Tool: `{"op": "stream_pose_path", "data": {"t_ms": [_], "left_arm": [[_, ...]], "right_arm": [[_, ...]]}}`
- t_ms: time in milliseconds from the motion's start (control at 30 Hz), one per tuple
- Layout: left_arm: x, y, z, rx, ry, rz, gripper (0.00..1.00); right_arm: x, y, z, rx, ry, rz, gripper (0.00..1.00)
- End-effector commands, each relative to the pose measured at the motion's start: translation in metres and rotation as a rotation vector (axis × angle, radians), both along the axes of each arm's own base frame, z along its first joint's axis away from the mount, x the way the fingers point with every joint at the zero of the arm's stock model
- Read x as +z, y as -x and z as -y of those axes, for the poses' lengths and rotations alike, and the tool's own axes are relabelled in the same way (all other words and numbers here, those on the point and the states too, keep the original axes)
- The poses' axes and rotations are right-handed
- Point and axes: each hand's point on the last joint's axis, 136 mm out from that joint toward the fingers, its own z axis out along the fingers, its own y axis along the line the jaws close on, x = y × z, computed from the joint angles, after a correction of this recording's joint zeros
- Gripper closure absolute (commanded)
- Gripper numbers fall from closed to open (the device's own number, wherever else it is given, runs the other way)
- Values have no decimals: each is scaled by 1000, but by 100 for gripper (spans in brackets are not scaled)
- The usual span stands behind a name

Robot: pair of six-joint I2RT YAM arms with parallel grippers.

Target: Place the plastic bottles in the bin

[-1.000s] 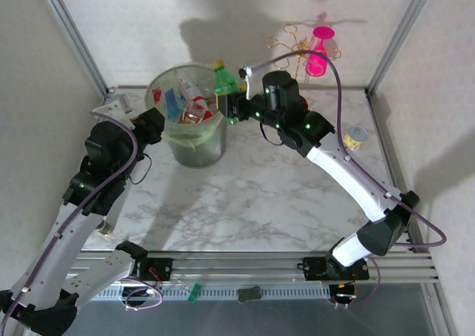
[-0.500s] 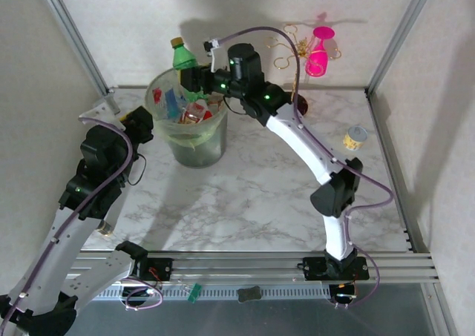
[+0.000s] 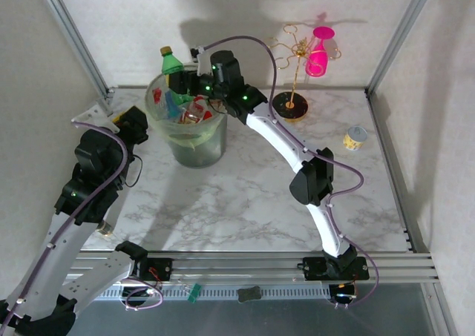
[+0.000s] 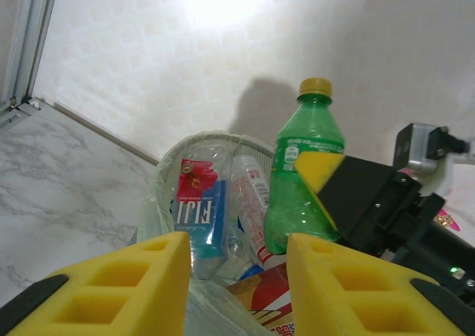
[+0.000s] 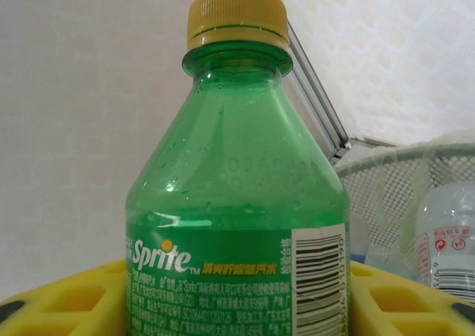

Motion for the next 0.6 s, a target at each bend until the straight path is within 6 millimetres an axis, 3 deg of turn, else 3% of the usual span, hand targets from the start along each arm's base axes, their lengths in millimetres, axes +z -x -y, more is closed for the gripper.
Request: {"op": "stream_pose_path", "data": {"t_ms": [0,233,400,567], "left_arm": [[0,4,-3,11,1,6,60],[4,4,-7,33,-17,12,61],[10,2,-11,62,-41,14,56],[19,-9,-8,73,-45,19,53]], "right_arm": [[20,3,-5,27,-61,36,44],[1,3,-2,-5,-17,4,38],[12,12,7,-4,-2,49,30],[18,13,15,-17,18,69,28]]}}
